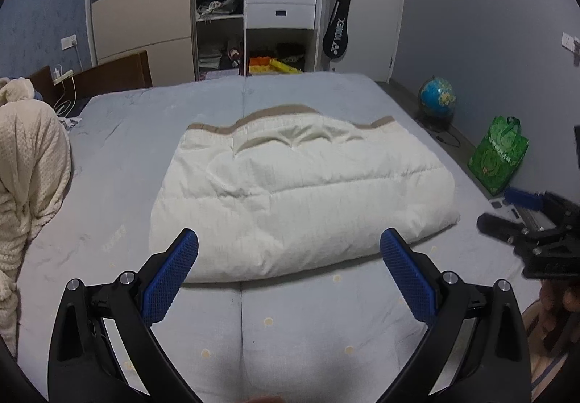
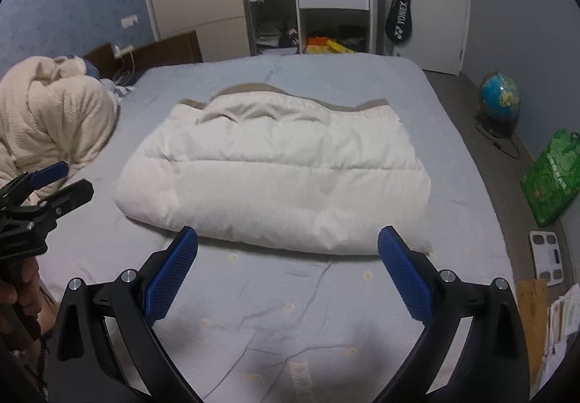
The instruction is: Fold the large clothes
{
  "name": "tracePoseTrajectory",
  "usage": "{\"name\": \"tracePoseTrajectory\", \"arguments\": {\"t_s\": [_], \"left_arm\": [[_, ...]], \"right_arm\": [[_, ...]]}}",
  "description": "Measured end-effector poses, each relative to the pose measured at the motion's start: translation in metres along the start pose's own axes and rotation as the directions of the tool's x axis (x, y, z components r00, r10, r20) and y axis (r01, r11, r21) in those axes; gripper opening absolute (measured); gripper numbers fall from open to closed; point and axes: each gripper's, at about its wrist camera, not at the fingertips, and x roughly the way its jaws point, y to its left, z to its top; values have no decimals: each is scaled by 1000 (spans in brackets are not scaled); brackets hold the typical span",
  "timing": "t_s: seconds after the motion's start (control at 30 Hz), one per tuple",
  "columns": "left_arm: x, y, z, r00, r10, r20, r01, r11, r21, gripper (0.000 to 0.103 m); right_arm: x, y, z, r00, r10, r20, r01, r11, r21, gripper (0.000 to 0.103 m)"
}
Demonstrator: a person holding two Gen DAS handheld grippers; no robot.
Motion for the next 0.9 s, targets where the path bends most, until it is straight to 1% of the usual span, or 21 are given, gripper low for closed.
{"name": "tracePoseTrajectory", "arguments": {"t_s": [0.1, 0.23, 0.53, 0.9], "left_arm": [[3, 0, 0, 1000, -1, -3, 1, 1000, 2, 97], [3, 1, 0, 1000, -5, 2, 5, 1000, -3, 97], [7, 5, 1, 1000, 12, -9, -12, 1000, -14, 97], [8, 8, 0, 1000, 22, -4, -22, 1000, -22, 97]], "right_arm": [[-1, -3, 0, 1000, -10, 12, 10, 1000, 13, 95], [3, -7, -1, 999, -34, -2, 34, 999, 14, 95], [1, -2, -4, 999, -33, -5, 33, 999, -32, 95], [1, -5, -5, 1000, -30, -4, 30, 999, -11, 95]]}}
